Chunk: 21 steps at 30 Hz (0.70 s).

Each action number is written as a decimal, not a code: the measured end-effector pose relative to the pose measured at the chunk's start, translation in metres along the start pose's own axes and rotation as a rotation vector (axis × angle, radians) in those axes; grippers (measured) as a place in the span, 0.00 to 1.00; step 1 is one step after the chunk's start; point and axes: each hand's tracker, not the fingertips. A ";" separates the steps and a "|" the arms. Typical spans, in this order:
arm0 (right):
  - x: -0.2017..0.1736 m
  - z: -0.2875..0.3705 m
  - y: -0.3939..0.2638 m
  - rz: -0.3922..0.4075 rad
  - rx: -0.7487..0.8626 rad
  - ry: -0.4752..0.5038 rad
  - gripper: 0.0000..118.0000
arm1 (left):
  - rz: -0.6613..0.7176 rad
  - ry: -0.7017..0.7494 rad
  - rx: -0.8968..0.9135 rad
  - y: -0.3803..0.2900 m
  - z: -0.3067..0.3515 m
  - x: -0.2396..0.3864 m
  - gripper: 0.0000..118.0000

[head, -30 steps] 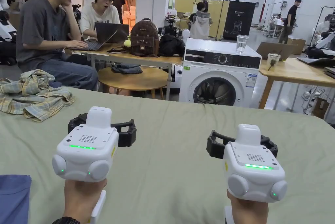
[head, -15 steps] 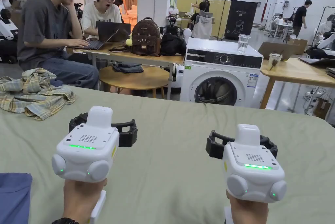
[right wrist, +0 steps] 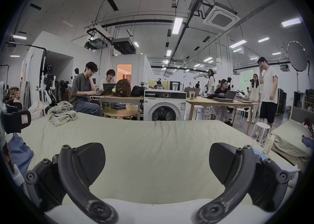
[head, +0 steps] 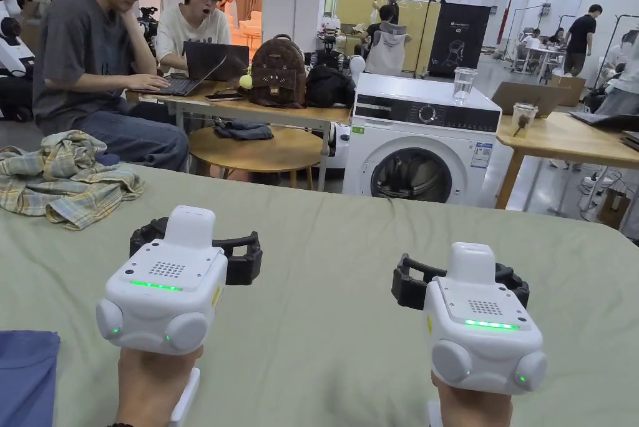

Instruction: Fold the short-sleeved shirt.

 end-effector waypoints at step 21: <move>-0.008 0.012 0.000 0.006 -0.001 0.009 1.00 | 0.023 -0.002 -0.008 -0.003 0.004 0.002 0.99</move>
